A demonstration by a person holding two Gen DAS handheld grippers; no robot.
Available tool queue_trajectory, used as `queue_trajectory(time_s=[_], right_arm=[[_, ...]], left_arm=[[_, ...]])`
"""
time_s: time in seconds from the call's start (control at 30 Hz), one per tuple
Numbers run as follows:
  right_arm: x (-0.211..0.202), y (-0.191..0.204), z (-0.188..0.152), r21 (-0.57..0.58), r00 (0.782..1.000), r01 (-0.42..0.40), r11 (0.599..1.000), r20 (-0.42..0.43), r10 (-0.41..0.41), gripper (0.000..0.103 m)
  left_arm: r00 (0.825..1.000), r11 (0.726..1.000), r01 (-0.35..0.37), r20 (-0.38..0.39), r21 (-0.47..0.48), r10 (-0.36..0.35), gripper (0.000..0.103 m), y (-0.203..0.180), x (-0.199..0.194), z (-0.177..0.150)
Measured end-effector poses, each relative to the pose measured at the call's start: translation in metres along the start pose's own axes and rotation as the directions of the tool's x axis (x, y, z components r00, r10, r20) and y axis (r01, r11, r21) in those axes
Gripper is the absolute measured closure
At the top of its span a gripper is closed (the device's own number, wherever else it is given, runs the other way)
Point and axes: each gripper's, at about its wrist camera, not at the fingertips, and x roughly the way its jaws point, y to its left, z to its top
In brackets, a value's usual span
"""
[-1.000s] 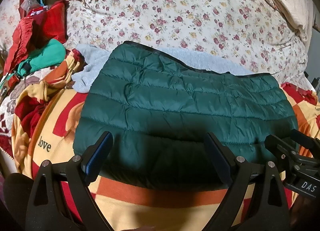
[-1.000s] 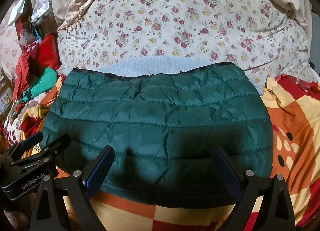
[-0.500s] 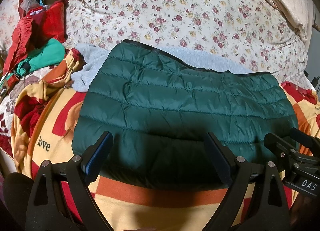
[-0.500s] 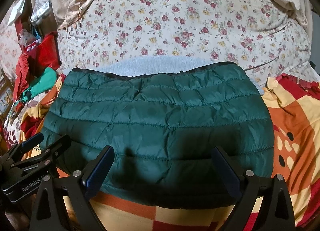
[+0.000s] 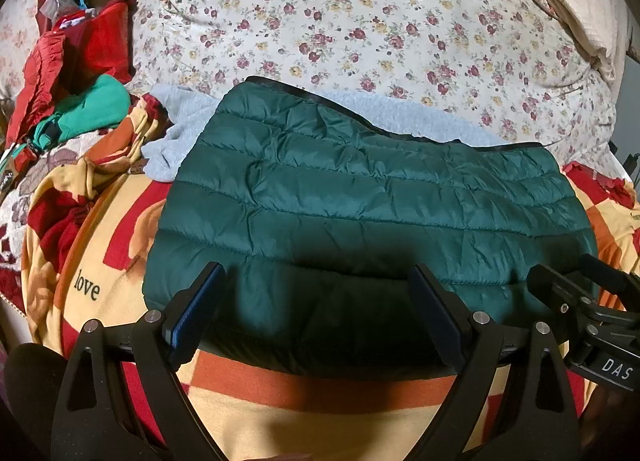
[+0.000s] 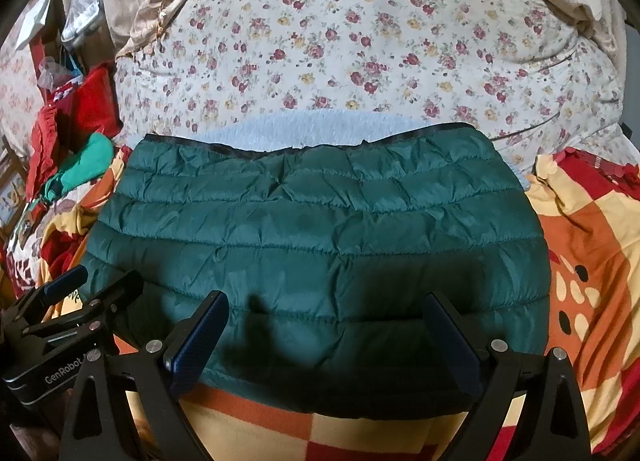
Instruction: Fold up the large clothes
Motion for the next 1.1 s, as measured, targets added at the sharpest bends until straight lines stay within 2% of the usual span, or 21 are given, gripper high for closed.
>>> queue_trajectory(time_s=[1.1], right_arm=[[0.004, -0.002, -0.0009, 0.007, 1.0, -0.007, 1.0, -0.011, 0.007, 0.006]], left_arm=[[1.0, 1.0, 0.002, -0.01, 0.005, -0.002, 0.011, 0.0025, 0.0024, -0.0015]])
